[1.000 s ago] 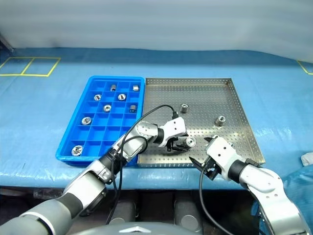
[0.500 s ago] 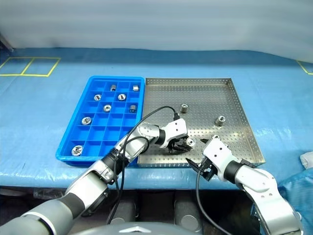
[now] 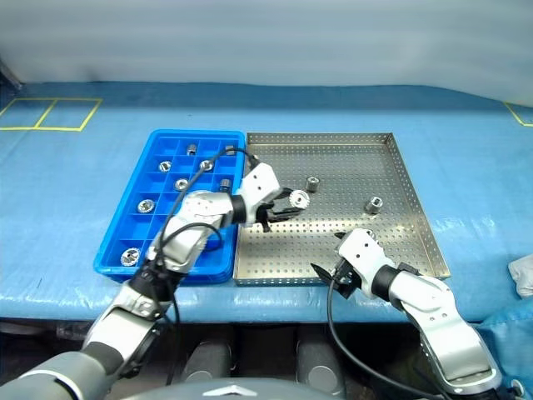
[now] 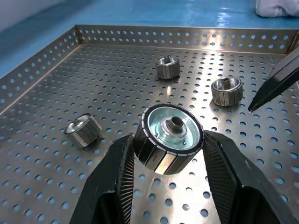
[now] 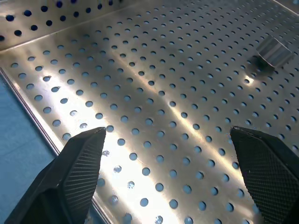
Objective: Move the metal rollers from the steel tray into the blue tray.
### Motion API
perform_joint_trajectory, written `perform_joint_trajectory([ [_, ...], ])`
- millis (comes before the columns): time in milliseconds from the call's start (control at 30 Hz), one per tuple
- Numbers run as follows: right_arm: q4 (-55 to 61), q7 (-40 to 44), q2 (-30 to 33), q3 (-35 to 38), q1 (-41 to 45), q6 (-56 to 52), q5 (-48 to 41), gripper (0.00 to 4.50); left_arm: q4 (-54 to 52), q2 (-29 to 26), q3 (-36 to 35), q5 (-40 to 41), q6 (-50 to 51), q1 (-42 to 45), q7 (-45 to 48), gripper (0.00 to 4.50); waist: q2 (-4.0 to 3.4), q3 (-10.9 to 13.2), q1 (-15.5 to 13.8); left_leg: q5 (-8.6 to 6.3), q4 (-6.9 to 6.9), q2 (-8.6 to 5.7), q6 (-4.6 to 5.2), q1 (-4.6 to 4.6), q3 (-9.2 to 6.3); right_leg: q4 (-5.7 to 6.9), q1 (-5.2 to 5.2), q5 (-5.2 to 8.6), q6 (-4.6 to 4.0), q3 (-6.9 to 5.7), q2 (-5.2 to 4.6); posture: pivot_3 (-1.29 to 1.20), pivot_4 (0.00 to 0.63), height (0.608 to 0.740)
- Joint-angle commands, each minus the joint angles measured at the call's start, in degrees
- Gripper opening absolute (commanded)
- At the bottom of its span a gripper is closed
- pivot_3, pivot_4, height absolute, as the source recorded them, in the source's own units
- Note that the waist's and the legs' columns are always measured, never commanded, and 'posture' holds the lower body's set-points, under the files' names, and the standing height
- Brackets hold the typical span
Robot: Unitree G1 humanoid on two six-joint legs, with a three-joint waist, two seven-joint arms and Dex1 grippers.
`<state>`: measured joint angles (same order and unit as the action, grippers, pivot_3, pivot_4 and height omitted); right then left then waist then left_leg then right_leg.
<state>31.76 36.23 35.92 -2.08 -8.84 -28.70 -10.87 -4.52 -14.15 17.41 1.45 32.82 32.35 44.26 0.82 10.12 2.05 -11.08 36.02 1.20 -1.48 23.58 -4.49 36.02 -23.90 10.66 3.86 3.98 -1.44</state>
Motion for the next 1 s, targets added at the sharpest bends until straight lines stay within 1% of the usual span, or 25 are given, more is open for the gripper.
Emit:
perform_joint_trajectory([
  [33,-0.22,1.19,-1.59,-0.76,3.48,2.32,-1.96,4.50,-13.80,-3.30,-4.54,0.67,8.20,-3.64,-3.52,1.87,0.00,0.00,-0.14,0.00,0.01,0.00,0.00,-0.01,0.00,0.00,0.00,0.00,0.00,0.00,0.00,0.11,0.150,0.740],
  [133,-2.78,2.01,-2.12,-2.43,6.26,3.24,-1.17,4.50,-22.44,-5.70,-9.27,-1.90,17.43,-8.34,-9.87,1.87,0.03,0.02,-1.09,0.00,0.03,-0.01,0.00,0.00,0.00,-0.03,0.04,0.00,0.00,0.00,-0.02,0.16,0.150,0.740],
  [233,-4.84,2.57,-2.20,-3.60,8.12,4.09,-0.62,4.50,-28.84,-6.94,-14.23,-4.06,24.68,-13.26,-15.57,1.87,0.05,0.03,-1.75,0.00,0.03,-0.01,0.00,-0.01,-0.03,-0.02,0.05,0.00,0.00,-0.03,-0.03,0.19,0.150,0.740],
  [300,-6.21,2.92,-2.27,-4.19,9.41,4.72,-0.34,4.50,-32.64,-7.27,-16.47,-3.99,28.31,-16.14,-17.45,1.87,0.06,0.03,-2.18,0.00,0.03,-0.01,0.00,0.00,-0.07,-0.02,0.04,0.00,0.00,-0.08,-0.02,0.21,0.150,0.740],
  [400,-7.90,3.77,-2.45,-5.12,11.51,5.24,-0.29,4.50,-36.51,-8.47,-17.70,-4.66,31.90,-20.38,-20.02,1.87,0.07,0.04,-3.13,0.00,0.03,-0.01,0.00,0.00,-0.07,-0.02,0.04,0.01,-0.01,-0.09,-0.02,0.25,0.150,0.740],
  [500,-8.78,4.23,-2.60,-5.76,12.74,5.41,-0.10,4.50,-35.50,-10.27,-16.71,-5.75,32.47,-22.42,-22.68,1.87,0.08,0.04,-4.34,0.00,0.03,-0.01,-0.01,-0.02,-0.09,-0.02,0.06,0.01,-0.01,-0.10,-0.03,0.26,0.150,0.740],
  [600,-9.07,4.32,-2.57,-6.14,13.25,5.55,0.13,4.50,-33.80,-9.71,-16.39,-5.00,32.32,-22.55,-23.76,1.87,0.09,0.05,-5.39,0.01,0.04,-0.01,-0.02,-0.01,-0.11,-0.02,0.05,0.02,-0.02,-0.13,-0.03,0.26,0.150,0.740],
  [767,-8.27,4.13,-2.40,-5.94,13.09,5.45,0.22,4.50,-28.15,-8.95,-14.32,-5.79,29.35,-21.79,-26.78,1.87,0.09,0.05,-6.10,0.00,0.02,-0.03,-0.02,0.02,-0.08,-0.07,0.04,0.01,-0.02,-0.12,-0.06,0.26,0.150,0.740],
  [833,-8.01,3.95,-2.40,-5.90,12.97,5.38,0.30,4.50,-25.96,-9.58,-12.44,-6.12,28.21,-21.32,-27.09,1.87,0.09,0.05,-6.19,0.00,0.00,-0.02,-0.02,0.01,-0.08,-0.06,0.03,0.01,-0.03,-0.12,-0.05,0.25,0.150,0.740],
  [900,-7.55,3.52,-2.47,-5.66,12.74,5.32,0.36,4.50,-25.03,-9.92,-11.80,-6.27,27.55,-21.19,-27.49,2.60,0.08,0.04,-6.17,0.00,0.00,-0.02,-0.02,0.01,-0.07,-0.06,0.03,0.01,-0.03,-0.12,-0.05,0.24,0.150,0.740],
  [933,-7.21,3.36,-2.46,-5.48,12.63,5.24,0.31,4.50,-24.63,-10.10,-11.61,-6.91,27.42,-21.04,-28.33,2.84,0.08,0.04,-6.15,0.00,0.00,-0.02,-0.02,0.01,-0.06,-0.06,0.03,0.02,-0.03,-0.12,-0.05,0.23,0.150,0.740],
  [1000,-6.89,3.23,-2.42,-5.23,12.49,5.19,0.20,4.50,-24.26,-10.11,-11.50,-7.46,26.99,-20.89,-29.46,3.54,0.08,0.04,-6.16,0.00,0.00,-0.02,-0.02,0.01,-0.06,-0.07,0.03,0.02,-0.03,-0.11,-0.06,0.23,0.150,0.740],
])
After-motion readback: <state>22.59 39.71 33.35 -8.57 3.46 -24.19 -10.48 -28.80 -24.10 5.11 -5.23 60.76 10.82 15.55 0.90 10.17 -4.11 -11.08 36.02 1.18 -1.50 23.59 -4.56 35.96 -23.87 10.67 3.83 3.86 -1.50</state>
